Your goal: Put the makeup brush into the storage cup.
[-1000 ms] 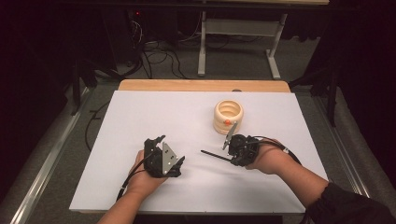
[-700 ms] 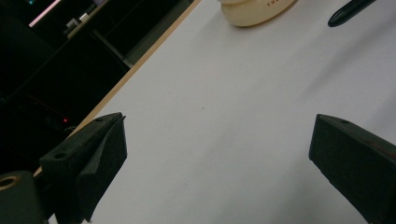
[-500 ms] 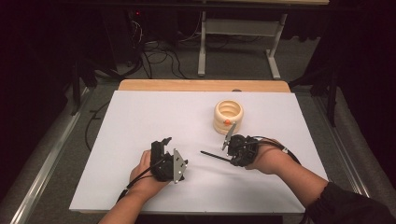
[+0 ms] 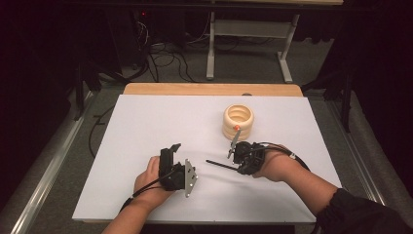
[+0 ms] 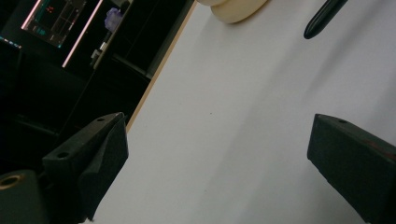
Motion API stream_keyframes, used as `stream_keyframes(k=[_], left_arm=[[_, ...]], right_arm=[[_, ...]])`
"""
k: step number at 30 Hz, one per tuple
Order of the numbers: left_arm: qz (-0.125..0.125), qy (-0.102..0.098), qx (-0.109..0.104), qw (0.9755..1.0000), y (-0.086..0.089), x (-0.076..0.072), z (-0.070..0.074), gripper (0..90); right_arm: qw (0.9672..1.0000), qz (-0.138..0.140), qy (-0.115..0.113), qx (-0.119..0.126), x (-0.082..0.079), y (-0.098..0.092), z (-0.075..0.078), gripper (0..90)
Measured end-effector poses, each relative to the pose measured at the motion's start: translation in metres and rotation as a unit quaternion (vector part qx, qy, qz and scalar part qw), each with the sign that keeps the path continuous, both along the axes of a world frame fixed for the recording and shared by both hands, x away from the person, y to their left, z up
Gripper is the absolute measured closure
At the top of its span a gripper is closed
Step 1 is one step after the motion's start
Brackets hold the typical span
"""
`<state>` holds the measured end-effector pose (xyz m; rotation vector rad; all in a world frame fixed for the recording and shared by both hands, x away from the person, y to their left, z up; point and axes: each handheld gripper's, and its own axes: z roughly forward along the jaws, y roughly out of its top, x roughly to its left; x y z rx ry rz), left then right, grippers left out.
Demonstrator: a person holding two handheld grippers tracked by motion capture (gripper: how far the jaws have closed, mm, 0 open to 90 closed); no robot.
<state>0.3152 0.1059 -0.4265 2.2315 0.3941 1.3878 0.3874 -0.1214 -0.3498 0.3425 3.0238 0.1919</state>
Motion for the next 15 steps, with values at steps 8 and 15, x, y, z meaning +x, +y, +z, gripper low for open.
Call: stream_keyframes(k=[8,15], left_arm=[[-0.006,-0.023,0.038,0.999,-0.003,-0.003,-0.003,11.0],[-0.012,-0.036,0.06,0.9974,-0.004,-0.004,-0.005,14.9]], right_arm=[[1.0,0.003,0.003,-0.006,0.0,0.006,0.001,85.9],[0.9999,0.012,0.006,-0.009,-0.001,0.012,-0.002,85.9]])
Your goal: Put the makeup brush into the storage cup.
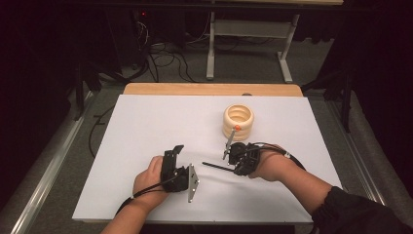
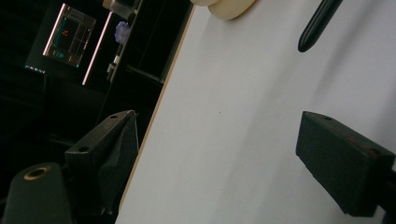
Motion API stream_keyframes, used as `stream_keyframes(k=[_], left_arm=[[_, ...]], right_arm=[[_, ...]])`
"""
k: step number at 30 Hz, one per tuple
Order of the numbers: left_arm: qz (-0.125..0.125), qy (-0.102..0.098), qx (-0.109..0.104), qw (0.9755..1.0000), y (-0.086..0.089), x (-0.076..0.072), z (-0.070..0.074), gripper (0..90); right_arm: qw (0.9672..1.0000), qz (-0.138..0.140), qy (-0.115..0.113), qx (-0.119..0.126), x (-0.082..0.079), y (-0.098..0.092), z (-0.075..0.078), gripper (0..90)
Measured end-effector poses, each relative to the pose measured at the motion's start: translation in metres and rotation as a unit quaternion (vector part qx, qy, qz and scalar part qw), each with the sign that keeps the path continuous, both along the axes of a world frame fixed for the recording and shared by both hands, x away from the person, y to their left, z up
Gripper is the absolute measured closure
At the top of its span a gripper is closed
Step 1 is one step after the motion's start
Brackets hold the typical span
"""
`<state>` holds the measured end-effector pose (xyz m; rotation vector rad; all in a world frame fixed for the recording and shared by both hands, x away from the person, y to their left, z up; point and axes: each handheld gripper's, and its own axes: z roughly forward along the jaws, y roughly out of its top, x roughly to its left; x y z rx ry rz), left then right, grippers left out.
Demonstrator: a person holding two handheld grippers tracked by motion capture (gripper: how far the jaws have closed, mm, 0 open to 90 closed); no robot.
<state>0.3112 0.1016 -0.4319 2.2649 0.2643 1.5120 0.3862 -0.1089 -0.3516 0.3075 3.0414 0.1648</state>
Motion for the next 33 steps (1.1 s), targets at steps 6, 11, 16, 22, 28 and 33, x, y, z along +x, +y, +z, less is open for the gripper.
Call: stream_keyframes(k=[6,11,16,22,28,33], left_arm=[[-0.01,-0.012,0.019,0.9997,-0.001,-0.002,-0.002,17.0],[-0.014,-0.011,0.032,0.9993,-0.002,-0.001,-0.005,19.2],[-0.02,-0.012,0.041,0.9989,-0.002,-0.002,-0.006,24.1],[-0.028,-0.009,0.058,0.9979,-0.003,-0.003,-0.008,33.6],[-0.039,-0.004,0.072,0.9967,-0.004,-0.006,-0.009,44.8],[-0.047,-0.002,0.083,0.9954,-0.006,-0.007,-0.01,53.6]], right_arm=[[1.0,0.004,0.003,0.003,-0.001,0.004,-0.001,85.9],[0.9999,0.011,0.001,0.002,-0.001,0.01,-0.001,85.9],[0.9998,0.018,0.004,0.007,-0.002,0.018,0.0,85.8],[0.9997,0.023,0.003,0.009,-0.001,0.026,-0.001,85.8],[0.9996,0.027,0.005,0.006,-0.001,0.032,0.0,85.9],[0.9994,0.034,0.004,0.002,0.0,0.037,0.001,85.9]])
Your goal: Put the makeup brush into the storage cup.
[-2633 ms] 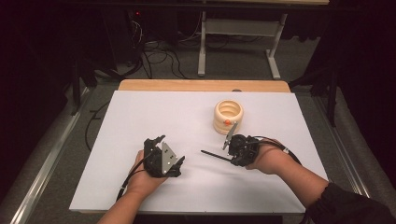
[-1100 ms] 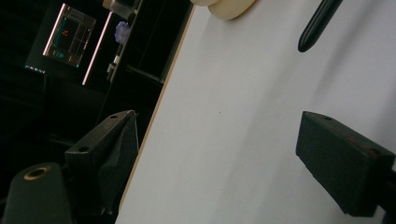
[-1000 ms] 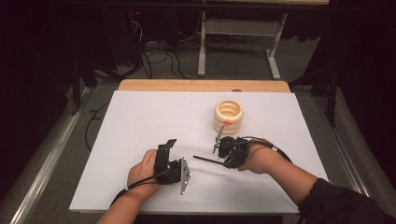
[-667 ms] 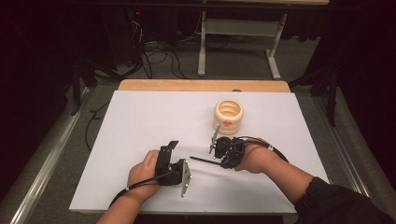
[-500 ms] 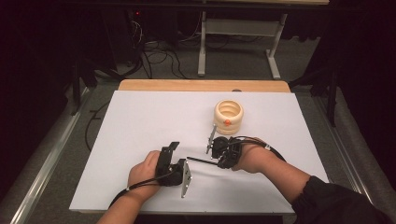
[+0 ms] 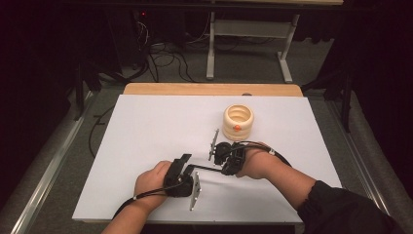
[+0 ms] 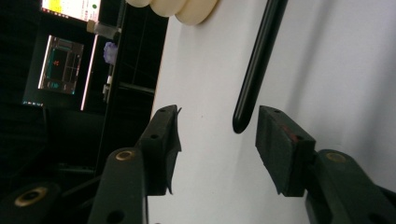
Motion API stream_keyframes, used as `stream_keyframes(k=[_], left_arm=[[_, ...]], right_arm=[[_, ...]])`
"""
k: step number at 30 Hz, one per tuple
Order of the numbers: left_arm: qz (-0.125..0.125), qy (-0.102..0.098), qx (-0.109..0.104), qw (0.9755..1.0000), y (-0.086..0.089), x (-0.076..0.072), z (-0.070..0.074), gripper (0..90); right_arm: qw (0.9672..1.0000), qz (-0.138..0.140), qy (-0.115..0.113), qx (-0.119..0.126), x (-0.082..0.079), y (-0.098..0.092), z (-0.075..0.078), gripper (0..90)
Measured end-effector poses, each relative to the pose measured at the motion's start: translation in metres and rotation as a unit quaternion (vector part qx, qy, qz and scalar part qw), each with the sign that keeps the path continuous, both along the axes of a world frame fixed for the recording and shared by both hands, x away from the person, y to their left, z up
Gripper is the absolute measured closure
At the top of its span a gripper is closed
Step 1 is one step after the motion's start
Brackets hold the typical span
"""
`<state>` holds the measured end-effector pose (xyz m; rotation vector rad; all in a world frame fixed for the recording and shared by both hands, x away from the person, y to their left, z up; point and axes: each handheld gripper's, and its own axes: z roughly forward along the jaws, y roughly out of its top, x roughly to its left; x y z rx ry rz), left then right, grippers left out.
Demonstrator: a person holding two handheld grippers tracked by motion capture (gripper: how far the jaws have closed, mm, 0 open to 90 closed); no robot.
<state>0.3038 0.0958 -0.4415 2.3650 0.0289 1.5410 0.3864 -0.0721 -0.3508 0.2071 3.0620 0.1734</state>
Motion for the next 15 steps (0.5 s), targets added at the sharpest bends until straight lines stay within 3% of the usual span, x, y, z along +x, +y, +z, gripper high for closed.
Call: stream_keyframes(k=[15], left_arm=[[-0.014,0.009,0.006,0.9998,-0.0005,-0.0023,0.0008,72.7]], right_arm=[[1.0,0.001,0.0,0.0,0.0026,0.0088,0.0009,85.8]])
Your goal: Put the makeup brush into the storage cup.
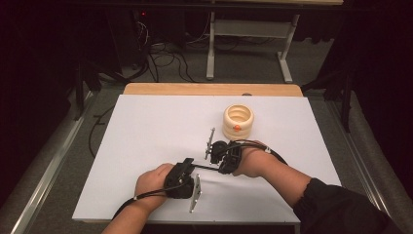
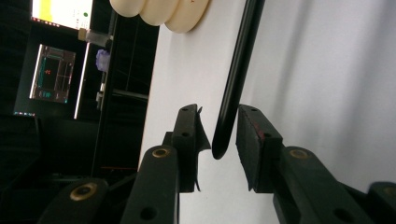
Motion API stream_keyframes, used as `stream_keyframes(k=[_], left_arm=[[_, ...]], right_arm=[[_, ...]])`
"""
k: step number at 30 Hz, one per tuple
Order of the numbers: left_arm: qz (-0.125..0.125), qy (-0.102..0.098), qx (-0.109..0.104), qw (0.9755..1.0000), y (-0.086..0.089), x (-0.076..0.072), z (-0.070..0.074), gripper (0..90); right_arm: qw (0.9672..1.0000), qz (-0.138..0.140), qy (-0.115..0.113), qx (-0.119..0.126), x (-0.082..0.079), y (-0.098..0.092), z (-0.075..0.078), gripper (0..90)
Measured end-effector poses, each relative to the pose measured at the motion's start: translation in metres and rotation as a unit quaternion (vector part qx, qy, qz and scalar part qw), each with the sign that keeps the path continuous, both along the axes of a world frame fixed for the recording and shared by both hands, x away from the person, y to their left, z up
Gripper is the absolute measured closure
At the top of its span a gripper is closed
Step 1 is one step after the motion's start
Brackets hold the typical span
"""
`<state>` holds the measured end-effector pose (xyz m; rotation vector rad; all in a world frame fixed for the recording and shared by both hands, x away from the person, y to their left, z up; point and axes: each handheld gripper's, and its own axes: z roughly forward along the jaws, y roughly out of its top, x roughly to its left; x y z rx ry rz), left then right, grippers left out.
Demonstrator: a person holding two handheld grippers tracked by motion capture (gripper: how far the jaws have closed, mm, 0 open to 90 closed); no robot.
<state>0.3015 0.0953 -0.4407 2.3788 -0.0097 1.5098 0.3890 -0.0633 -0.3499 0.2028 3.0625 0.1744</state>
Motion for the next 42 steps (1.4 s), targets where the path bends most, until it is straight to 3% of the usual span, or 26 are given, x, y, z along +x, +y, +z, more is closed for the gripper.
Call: stream_keyframes(k=[10,28,42], left_arm=[[0.001,0.002,0.002,1.0,0.0003,0.0007,0.0,79.4],[-0.007,0.012,0.015,0.9998,0.0001,0.0015,-0.001,82.9],[-0.003,0.014,0.008,0.9999,0.0012,0.0016,0.0012,83.6]], right_arm=[[1.0,0.003,-0.002,-0.001,-0.0001,0.0038,0.0023,85.8],[0.9999,0.005,-0.012,0.002,-0.0003,0.0029,0.0056,85.1],[0.9999,-0.003,-0.008,0.007,0.0022,0.0002,0.0085,73.1]])
